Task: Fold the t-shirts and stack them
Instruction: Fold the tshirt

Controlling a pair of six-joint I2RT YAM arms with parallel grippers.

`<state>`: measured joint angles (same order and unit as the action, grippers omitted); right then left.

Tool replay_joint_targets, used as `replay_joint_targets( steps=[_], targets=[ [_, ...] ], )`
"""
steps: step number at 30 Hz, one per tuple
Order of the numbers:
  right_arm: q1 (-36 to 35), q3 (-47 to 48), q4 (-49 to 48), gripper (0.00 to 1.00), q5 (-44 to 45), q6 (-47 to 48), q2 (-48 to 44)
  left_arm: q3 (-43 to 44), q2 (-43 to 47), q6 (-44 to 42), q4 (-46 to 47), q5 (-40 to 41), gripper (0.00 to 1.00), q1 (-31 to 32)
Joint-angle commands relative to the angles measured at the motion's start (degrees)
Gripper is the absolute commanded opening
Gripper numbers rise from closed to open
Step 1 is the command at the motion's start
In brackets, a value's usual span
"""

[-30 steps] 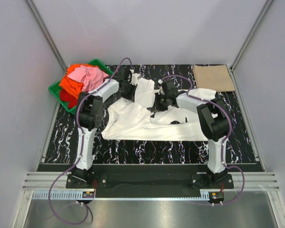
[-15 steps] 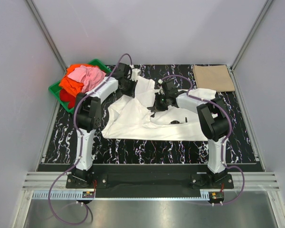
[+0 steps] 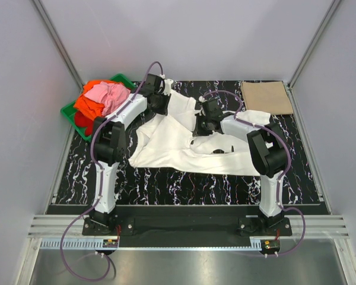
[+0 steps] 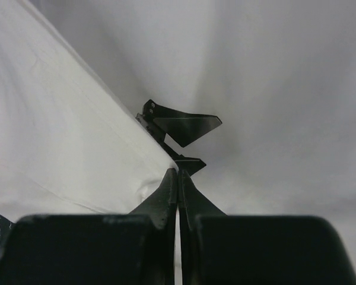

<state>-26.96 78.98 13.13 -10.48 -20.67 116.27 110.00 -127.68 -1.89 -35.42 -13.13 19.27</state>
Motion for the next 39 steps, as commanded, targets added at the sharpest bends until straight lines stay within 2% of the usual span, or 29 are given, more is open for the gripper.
replay_joint_targets(
  steps=[1,8,14,16,18,21,23,25,27,29,30,33,35,38,39],
  targets=[
    [-0.3,2.1,-1.7,0.00,5.5,3.0,-4.7,2.9,1.5,1.2,3.3,3.3,0.00,0.0],
    [-0.3,2.1,-5.2,0.00,9.4,7.0,-4.0,5.0,-1.7,1.7,4.2,5.1,0.00,0.1],
    [-0.3,2.2,-5.2,0.04,9.5,8.1,-1.9,5.5,-4.4,1.0,4.2,6.3,0.01,-0.1],
    [-0.3,2.0,-5.0,0.08,9.3,7.6,-2.3,5.1,-4.3,0.7,4.1,7.0,0.10,-0.1],
    [-0.4,2.1,-4.6,0.15,9.6,6.9,-3.2,4.9,-3.0,1.2,3.0,8.0,0.26,-0.1],
    [-0.2,4.7,1.4,0.19,12.3,5.0,-5.7,2.7,2.1,1.7,1.5,10.1,0.36,0.1],
    [0.0,6.4,7.6,0.20,15.6,3.2,-7.6,0.7,5.8,1.7,0.9,11.5,0.39,0.6],
    [0.5,5.6,12.6,0.21,16.5,-0.9,-11.4,-2.7,11.6,3.8,-0.6,12.2,0.41,0.9],
    [1.9,2.1,16.8,0.21,15.9,-5.9,-15.4,-7.9,16.8,6.4,-1.6,9.5,0.41,1.6],
    [3.4,-1.4,18.6,0.15,14.1,-8.8,-18.3,-12.8,20.2,9.6,-1.5,6.9,0.41,2.6],
    [5.6,-3.5,19.1,0.13,12.2,-11.2,-20.8,-18.0,23.1,10.7,-1.2,4.5,0.41,3.0],
    [10.3,-13.2,20.6,0.10,11.1,-13.5,-25.1,-28.8,27.6,14.3,0.9,3.9,0.41,4.3],
    [13.5,-16.3,21.2,0.09,10.6,-14.1,-26.5,-35.2,29.3,16.5,1.9,4.6,0.41,4.6],
    [20.0,-21.4,23.1,0.09,10.7,-12.8,-29.3,-41.3,30.2,18.5,2.9,6.3,0.41,4.9],
    [20.0,-21.8,23.5,0.09,10.6,-12.1,-29.5,-42.5,30.1,18.8,3.2,7.1,0.41,4.9]
  ],
)
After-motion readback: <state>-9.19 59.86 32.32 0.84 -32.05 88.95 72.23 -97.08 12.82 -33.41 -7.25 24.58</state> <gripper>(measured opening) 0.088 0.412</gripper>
